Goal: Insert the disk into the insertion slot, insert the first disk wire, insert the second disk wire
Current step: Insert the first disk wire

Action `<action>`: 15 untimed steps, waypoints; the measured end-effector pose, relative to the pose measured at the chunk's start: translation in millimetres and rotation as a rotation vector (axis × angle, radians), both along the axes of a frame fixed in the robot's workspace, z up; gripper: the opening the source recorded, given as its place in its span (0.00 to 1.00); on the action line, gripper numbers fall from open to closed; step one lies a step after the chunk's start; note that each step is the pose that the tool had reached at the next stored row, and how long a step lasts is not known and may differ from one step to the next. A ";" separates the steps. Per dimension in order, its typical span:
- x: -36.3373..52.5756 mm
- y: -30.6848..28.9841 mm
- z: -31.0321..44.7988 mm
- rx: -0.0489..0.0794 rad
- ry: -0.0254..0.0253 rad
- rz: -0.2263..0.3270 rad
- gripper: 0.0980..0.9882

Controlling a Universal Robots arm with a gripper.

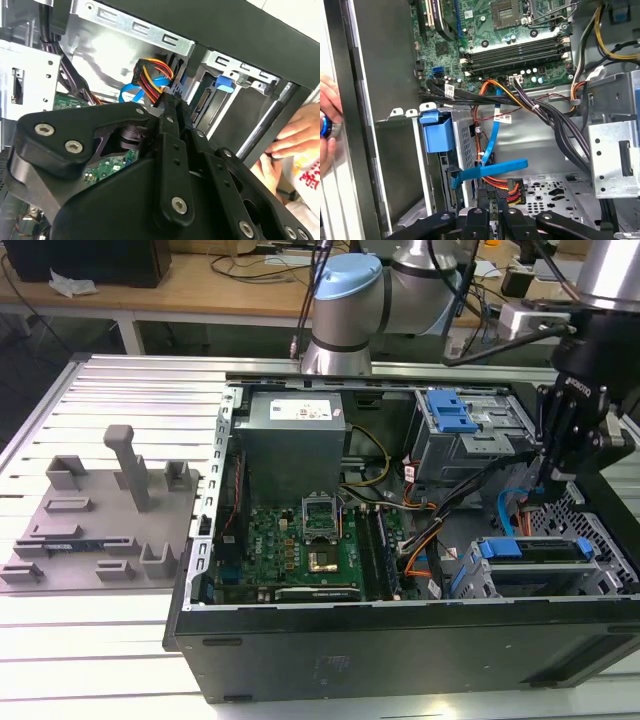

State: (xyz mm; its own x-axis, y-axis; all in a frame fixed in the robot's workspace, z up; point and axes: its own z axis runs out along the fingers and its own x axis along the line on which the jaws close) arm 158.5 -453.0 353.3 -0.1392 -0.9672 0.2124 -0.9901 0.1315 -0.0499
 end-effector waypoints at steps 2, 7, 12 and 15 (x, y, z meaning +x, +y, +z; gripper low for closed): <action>1.7 -1.5 0.2 0.014 0.0080 0.000 0.08; 5.7 -4.3 0.6 0.041 0.0307 0.000 0.08; 11.7 -6.7 0.7 0.049 0.0596 0.005 0.08; 14.0 -7.9 0.8 0.059 0.0607 0.008 0.08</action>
State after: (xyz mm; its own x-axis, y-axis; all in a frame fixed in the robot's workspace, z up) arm 172.5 -460.9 354.1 -0.1204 -0.9792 0.1630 -0.9920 0.1250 0.0179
